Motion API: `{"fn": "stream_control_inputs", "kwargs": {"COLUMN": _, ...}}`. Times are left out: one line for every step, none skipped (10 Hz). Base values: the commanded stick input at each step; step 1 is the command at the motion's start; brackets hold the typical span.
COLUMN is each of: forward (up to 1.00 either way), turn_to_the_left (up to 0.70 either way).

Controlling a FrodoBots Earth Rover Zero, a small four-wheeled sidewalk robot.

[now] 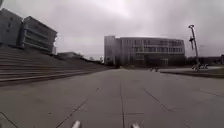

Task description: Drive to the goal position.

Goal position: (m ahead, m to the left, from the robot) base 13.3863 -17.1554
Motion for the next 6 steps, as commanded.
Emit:
{"fn": "stream_control_inputs", "kwargs": {"forward": 0.7, "turn_to_the_left": -0.3}}
{"fn": "stream_control_inputs", "kwargs": {"forward": 0.7, "turn_to_the_left": -0.32}}
{"fn": "stream_control_inputs", "kwargs": {"forward": 0.7, "turn_to_the_left": -0.27}}
{"fn": "stream_control_inputs", "kwargs": {"forward": 0.7, "turn_to_the_left": -0.11}}
{"fn": "stream_control_inputs", "kwargs": {"forward": 0.7, "turn_to_the_left": 0.0}}
{"fn": "stream_control_inputs", "kwargs": {"forward": 0.7, "turn_to_the_left": 0.0}}
